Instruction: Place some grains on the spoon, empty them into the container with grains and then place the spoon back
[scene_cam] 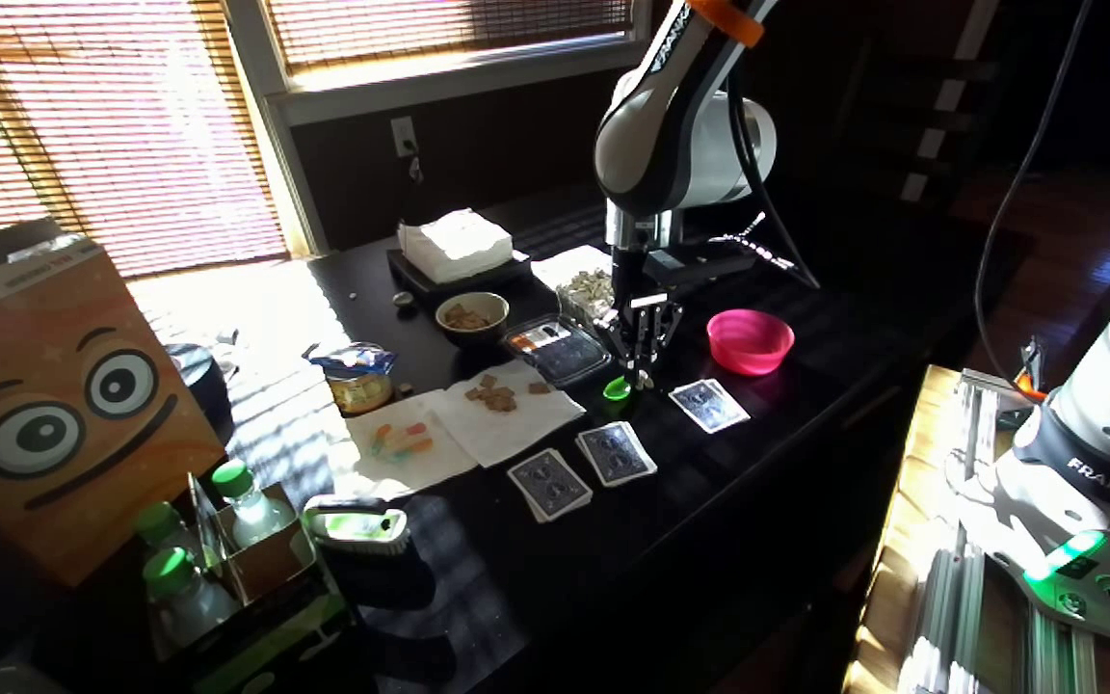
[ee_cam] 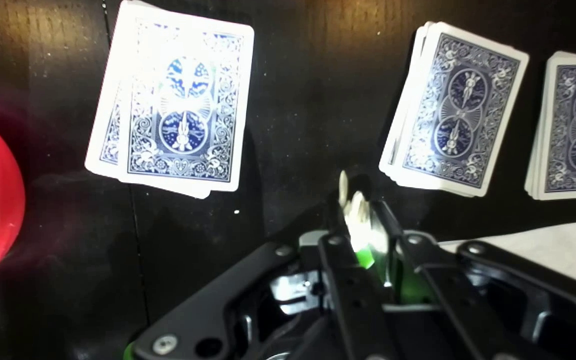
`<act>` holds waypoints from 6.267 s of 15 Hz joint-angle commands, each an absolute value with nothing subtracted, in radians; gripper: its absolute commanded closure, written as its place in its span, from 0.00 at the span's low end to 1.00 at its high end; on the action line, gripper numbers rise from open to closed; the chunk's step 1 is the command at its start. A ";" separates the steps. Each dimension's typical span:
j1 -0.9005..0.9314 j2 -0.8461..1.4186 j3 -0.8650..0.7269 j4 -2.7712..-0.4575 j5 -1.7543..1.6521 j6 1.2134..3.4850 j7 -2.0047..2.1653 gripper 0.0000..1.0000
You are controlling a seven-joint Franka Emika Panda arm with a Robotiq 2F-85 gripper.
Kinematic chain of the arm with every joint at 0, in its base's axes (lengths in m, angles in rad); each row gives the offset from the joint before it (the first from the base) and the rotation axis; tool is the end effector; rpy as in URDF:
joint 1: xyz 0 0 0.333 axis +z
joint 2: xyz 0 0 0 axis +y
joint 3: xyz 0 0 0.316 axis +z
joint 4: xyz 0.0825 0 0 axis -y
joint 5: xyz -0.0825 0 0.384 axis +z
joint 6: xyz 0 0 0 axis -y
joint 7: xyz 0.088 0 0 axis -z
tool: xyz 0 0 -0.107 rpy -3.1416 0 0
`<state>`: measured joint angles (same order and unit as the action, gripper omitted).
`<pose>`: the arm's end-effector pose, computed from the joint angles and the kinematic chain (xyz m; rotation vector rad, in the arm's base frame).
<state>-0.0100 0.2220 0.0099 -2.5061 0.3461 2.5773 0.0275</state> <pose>0.4499 -0.0056 0.1852 -2.9295 0.4950 0.2256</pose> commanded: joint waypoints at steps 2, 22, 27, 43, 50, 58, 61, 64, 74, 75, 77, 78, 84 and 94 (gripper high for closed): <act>-0.012 0.260 0.017 -2.477 0.332 2.607 0.057 0.96; -0.050 0.304 0.011 -2.312 0.300 2.376 -0.029 0.96; -0.048 0.361 0.022 -2.318 0.305 2.447 -0.023 0.96; -0.057 0.398 0.030 -2.332 0.299 2.559 -0.014 0.96; -0.059 0.407 0.029 -2.331 0.297 2.557 -0.014 0.96; -0.065 0.421 0.034 -2.326 0.308 2.565 -0.019 0.96; -0.069 0.419 0.038 -2.327 0.315 2.574 -0.023 0.96; -0.072 0.418 0.040 -2.328 0.319 2.580 -0.025 0.96; -0.076 0.408 0.047 -2.333 0.321 2.584 -0.024 0.96; -0.076 0.409 0.048 -2.333 0.321 2.586 -0.024 0.96; -0.075 0.409 0.049 -2.333 0.320 2.588 -0.024 0.96; -0.075 0.408 0.050 -2.333 0.320 2.589 -0.023 0.96; -0.072 0.410 0.051 -2.334 0.316 2.597 -0.017 0.89; -0.075 0.401 0.051 -2.339 0.317 2.604 -0.021 0.08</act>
<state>-0.0618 0.4043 0.0373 -2.3373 0.3033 2.5861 -0.0124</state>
